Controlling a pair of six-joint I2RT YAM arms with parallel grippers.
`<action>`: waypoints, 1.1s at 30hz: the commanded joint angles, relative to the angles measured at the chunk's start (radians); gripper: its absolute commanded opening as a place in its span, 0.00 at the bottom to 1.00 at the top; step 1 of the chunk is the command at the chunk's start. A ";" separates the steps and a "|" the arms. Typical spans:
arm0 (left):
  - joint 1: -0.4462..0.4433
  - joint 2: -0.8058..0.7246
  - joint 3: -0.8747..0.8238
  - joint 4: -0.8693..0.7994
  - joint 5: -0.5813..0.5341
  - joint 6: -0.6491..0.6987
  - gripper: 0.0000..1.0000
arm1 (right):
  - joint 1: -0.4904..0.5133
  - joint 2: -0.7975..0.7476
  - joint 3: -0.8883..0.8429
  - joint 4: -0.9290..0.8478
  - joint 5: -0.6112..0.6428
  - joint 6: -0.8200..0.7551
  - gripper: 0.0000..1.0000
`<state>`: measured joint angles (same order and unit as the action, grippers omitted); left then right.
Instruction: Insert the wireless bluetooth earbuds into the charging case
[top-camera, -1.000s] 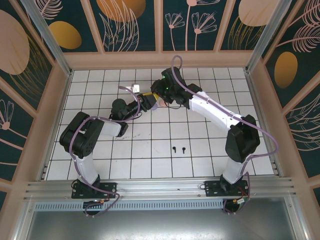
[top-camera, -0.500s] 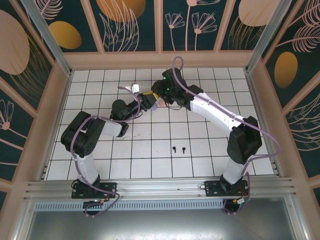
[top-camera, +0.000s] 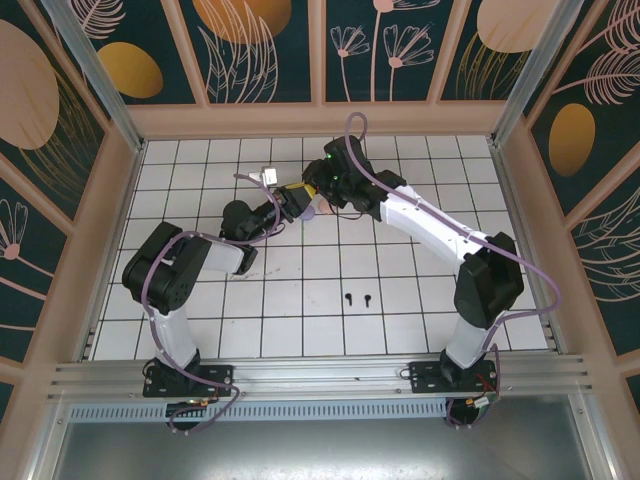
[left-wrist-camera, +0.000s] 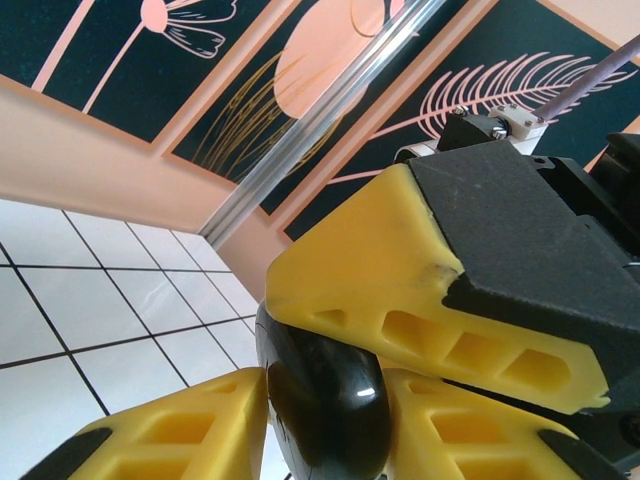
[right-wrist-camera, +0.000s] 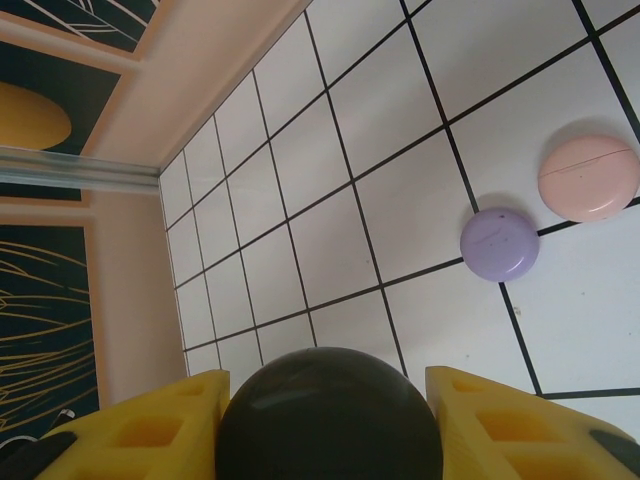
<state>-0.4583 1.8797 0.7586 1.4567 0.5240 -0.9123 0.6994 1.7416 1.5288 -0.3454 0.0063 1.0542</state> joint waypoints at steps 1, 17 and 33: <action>-0.002 0.019 -0.006 0.047 0.022 -0.009 0.37 | 0.007 -0.030 0.001 0.028 0.015 0.009 0.33; -0.002 0.034 0.002 0.042 0.028 -0.009 0.12 | 0.012 -0.029 0.001 0.040 0.014 0.009 0.35; 0.004 -0.043 0.002 -0.111 0.104 0.061 0.00 | -0.135 -0.232 -0.137 0.049 0.013 -0.165 0.75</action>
<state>-0.4583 1.8828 0.7586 1.3846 0.5747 -0.8982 0.6125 1.6058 1.4693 -0.3271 0.0238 0.9676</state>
